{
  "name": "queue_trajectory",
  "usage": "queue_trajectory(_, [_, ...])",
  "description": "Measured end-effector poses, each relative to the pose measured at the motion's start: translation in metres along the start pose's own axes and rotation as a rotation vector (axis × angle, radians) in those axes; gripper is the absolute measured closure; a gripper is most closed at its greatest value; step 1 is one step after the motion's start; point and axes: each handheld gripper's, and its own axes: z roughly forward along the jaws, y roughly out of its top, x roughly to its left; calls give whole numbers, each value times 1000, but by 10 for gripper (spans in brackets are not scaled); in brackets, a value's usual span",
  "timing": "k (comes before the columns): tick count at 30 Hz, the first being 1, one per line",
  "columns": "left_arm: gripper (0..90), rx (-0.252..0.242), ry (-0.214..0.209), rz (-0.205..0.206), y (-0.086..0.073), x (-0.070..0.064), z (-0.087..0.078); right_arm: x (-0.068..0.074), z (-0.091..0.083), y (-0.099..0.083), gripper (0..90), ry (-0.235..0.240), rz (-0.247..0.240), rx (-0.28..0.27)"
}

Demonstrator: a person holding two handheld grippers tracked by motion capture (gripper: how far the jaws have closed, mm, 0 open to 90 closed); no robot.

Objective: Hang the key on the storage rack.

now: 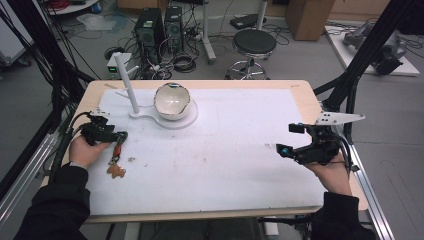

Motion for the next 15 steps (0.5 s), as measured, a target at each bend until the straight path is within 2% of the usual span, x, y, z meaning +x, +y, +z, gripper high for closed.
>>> queue_trajectory(3, [610, 0, -10, 11, 1, -4, -1, 0, 1, 0, 18, 2, 6, 4])
queue_trajectory(4, [746, 1, -12, 14, 1, -4, -1, 0, 1, 0, 18, 2, 2, 7])
queue_trajectory(5, [746, -2, -17, 11, 1, -5, -1, 0, 1, 0, 18, 2, 2, 7])
queue_trajectory(6, [811, -1, -16, 11, 1, -6, -1, 0, 1, 0, 18, 2, -1, 5])
queue_trajectory(7, [833, 1, -17, 13, 2, -6, -1, 0, 1, -1, 18, 3, 3, 6])
queue_trajectory(11, [840, 1, -23, -11, 2, -5, -1, 0, 0, -1, 18, 3, 9, 5])
queue_trajectory(13, [841, 3, -23, -11, 2, -6, -2, -1, 0, -1, 18, 3, 10, 5])
queue_trajectory(15, [842, 0, -42, -11, 3, -5, -4, -1, 1, -1, 18, 1, 7, 5])
